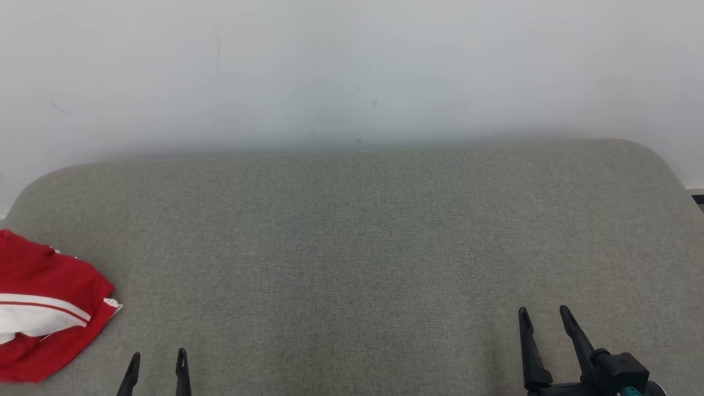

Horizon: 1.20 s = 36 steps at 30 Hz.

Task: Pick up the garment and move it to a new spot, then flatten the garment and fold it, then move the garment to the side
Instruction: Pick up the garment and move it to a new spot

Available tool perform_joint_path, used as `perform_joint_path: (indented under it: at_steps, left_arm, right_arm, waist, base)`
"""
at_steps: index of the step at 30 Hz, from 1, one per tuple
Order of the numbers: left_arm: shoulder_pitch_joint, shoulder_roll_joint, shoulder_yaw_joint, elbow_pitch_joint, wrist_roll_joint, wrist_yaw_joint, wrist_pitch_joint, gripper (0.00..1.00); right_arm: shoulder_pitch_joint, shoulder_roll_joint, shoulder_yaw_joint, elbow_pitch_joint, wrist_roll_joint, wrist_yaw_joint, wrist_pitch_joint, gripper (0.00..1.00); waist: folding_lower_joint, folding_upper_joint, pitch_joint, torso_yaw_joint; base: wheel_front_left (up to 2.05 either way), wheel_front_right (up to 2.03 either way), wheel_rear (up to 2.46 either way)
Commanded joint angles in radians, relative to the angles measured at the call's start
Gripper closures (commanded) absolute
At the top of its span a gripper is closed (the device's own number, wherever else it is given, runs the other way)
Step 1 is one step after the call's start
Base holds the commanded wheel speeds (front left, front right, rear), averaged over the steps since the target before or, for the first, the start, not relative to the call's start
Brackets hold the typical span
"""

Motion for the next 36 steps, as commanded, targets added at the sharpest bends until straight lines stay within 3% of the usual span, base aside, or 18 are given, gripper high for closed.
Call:
perform_joint_path:
  at_steps: [1,10,29,36]
  left_arm:
    - [0.009,0.004,0.001,0.003,-0.008,0.000,-0.004,0.00]
    - [0.001,0.004,-0.005,0.007,-0.020,0.003,-0.004,0.00]
    - [0.038,0.003,0.056,0.000,-0.056,-0.008,-0.004,0.00]
    - [0.060,0.003,0.084,-0.017,-0.099,-0.016,-0.004,0.00]
  right_arm:
    - [0.012,0.001,0.005,0.001,-0.002,-0.002,-0.005,0.00]
    - [0.018,0.003,0.037,-0.007,0.014,-0.002,-0.005,0.00]
    - [0.007,0.006,0.145,0.009,0.060,-0.002,-0.003,0.00]
    - [-0.023,0.005,0.205,0.025,0.069,-0.002,-0.003,0.00]
  waist:
    - [0.0000,0.0000,-0.001,0.005]
    - [0.0000,0.0000,0.006,0.089]
    - [0.0000,0.0000,0.012,0.482]
    - [0.0000,0.0000,0.030,0.512]
  base:
    - [0.00,0.00,0.00]
    - [0.00,0.00,0.00]
    - [0.00,0.00,0.00]
    - [0.00,0.00,0.00]
